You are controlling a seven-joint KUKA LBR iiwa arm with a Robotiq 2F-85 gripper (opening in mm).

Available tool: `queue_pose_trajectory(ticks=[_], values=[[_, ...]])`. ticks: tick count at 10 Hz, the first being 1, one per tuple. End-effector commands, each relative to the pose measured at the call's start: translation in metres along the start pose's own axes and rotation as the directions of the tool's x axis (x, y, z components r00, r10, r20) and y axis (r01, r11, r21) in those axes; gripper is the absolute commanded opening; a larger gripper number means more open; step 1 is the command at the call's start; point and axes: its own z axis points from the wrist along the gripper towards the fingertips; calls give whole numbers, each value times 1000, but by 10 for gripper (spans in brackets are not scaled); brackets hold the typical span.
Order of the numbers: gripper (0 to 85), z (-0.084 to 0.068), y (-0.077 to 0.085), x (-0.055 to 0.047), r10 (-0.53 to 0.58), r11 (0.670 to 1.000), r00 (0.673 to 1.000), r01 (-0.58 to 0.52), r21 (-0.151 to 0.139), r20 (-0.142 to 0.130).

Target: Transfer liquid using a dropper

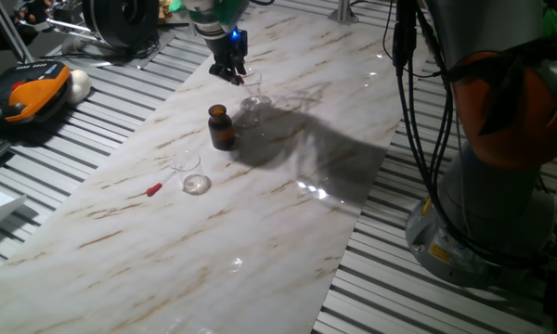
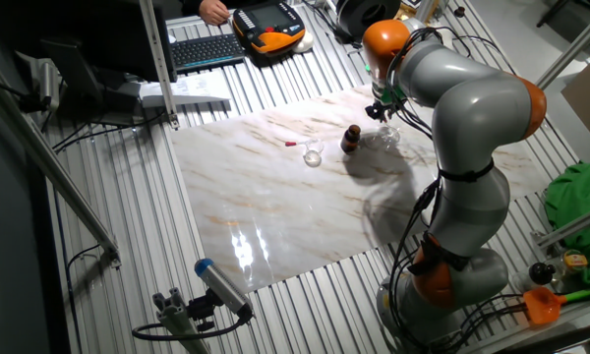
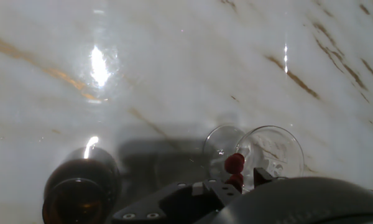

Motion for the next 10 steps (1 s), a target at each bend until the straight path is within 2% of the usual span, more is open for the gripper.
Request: queue_pose_trajectory(ticks=[1,2,3,6,8,10], values=[[170,-1,0,0,2,1000,1000,-2,-1,-2],[170,-1,0,0,4,1000,1000,-4,1,-2],[340,-1,0,0,5,1000,1000,-5,1,2],[340,-2,0,-1,22,1000,1000,-22,0,-5],[340,-8,-2,-15,19,1000,1000,-19,3,-18],[340,-8,-3,-16,16,1000,1000,-16,3,-24]])
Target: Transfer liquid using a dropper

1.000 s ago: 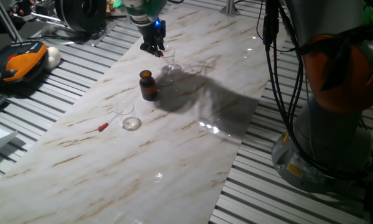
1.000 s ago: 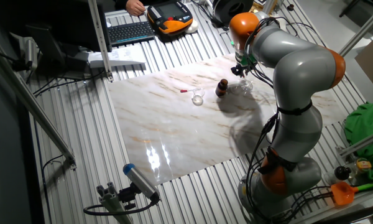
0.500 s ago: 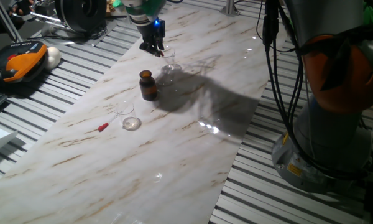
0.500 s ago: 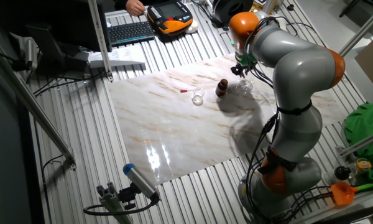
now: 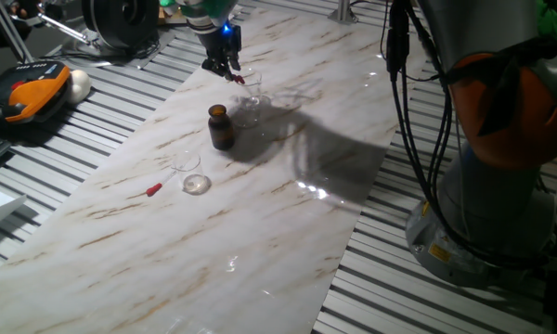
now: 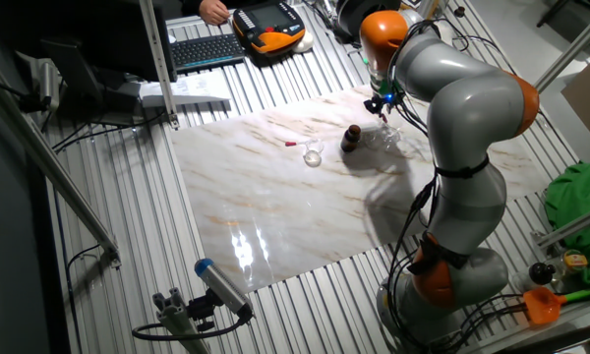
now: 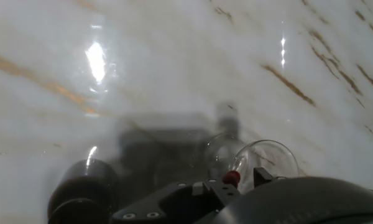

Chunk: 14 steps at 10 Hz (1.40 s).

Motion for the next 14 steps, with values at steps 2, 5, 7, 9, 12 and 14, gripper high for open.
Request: queue_pose_trajectory(ticks=[2,5,7,9,12,14], values=[[340,0,0,0,12,1000,1000,-12,-1,0],[340,0,0,0,18,1000,1000,-18,-13,-24],[340,0,0,0,26,1000,999,-26,-9,-21],[340,0,0,0,27,1000,1000,-27,-5,-10],[170,1,0,-1,19,1000,1000,-19,-2,-2],[170,1,-1,-2,16,1000,1000,-16,-1,0]])
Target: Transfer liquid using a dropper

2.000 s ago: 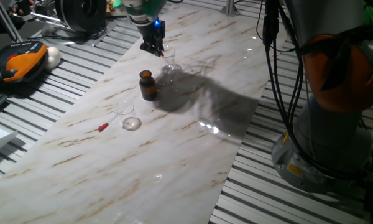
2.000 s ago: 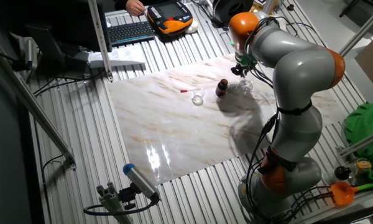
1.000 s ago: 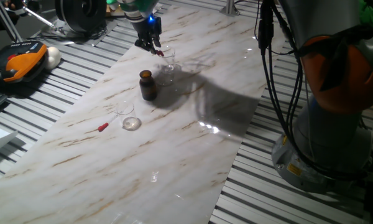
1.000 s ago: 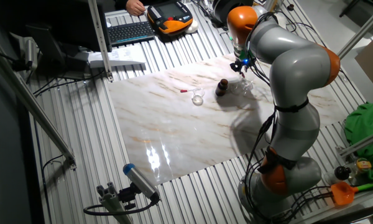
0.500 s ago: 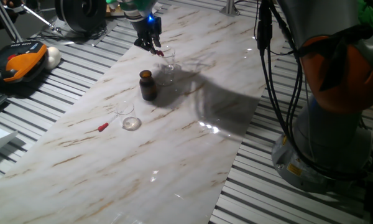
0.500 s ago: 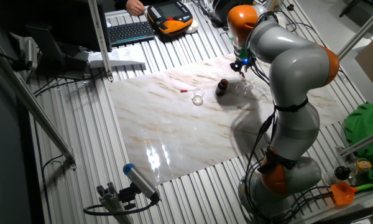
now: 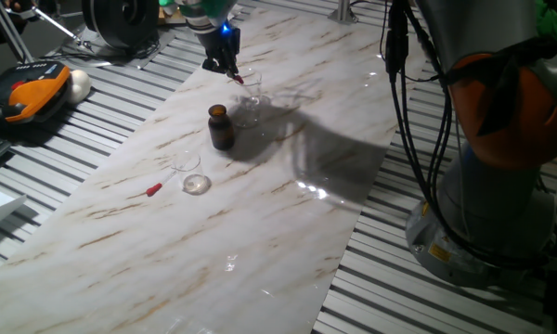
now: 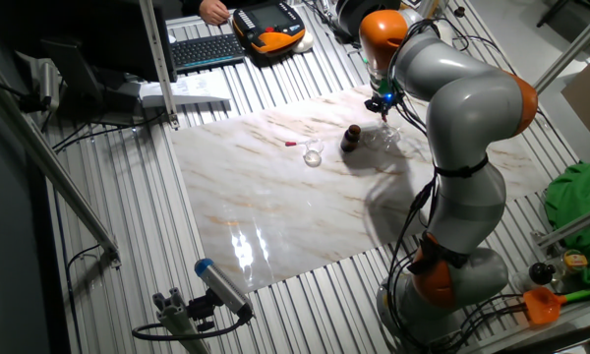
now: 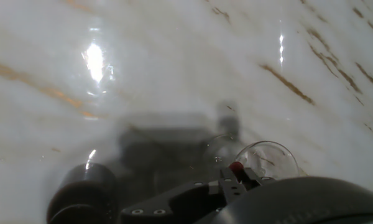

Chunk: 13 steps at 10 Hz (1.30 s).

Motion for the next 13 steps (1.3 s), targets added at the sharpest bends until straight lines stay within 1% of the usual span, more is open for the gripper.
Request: queue_pose_trajectory(ticks=[1,3,4,6,7,9,11,13], values=[[170,0,0,0,-1,1000,1000,1,0,-2],[170,-1,-3,-3,-13,1000,1000,13,5,-4],[170,-4,-6,-4,-26,1000,1000,26,2,-15],[170,-5,-8,-4,-36,999,999,35,-4,-20],[0,-6,-8,-4,-39,999,999,39,-7,-22],[0,-8,-10,-3,-53,999,998,53,-11,-34],[0,-11,-13,-3,-61,998,997,60,-12,-38],[0,-19,-20,-3,-74,997,996,74,-10,-55]])
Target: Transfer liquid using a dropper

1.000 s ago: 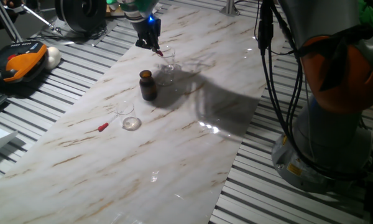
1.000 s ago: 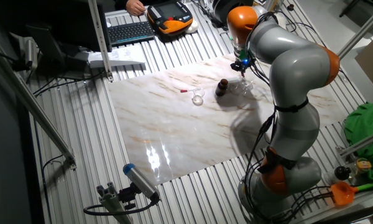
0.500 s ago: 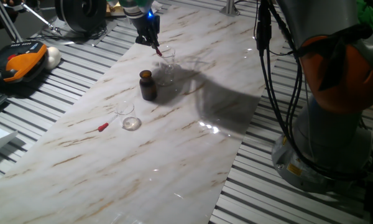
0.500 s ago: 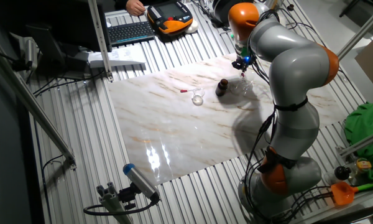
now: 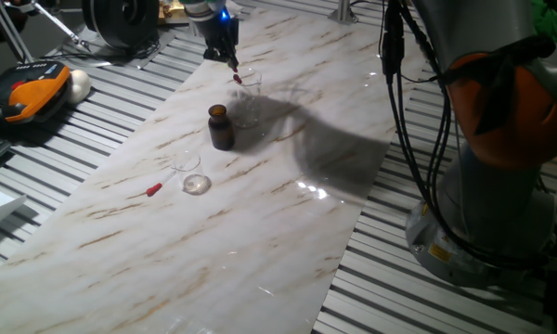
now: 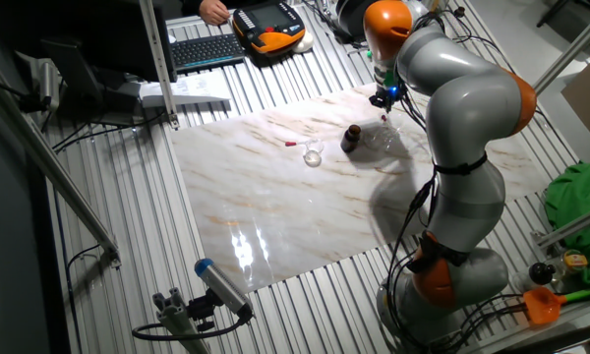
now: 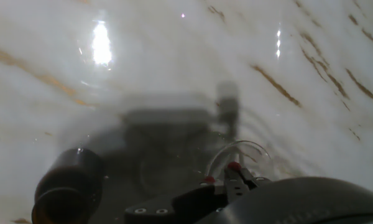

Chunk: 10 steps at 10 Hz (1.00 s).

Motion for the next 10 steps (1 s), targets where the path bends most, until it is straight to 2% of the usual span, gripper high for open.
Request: queue_pose_trajectory(ticks=[1,6,8,10], values=[[0,-3,-3,1,-2,1000,1000,2,0,-2],[0,-28,-22,7,8,1000,999,-9,-22,-31],[0,-36,-28,11,24,999,999,-24,-25,-26],[0,-44,-39,11,40,997,999,-43,-64,-35]])
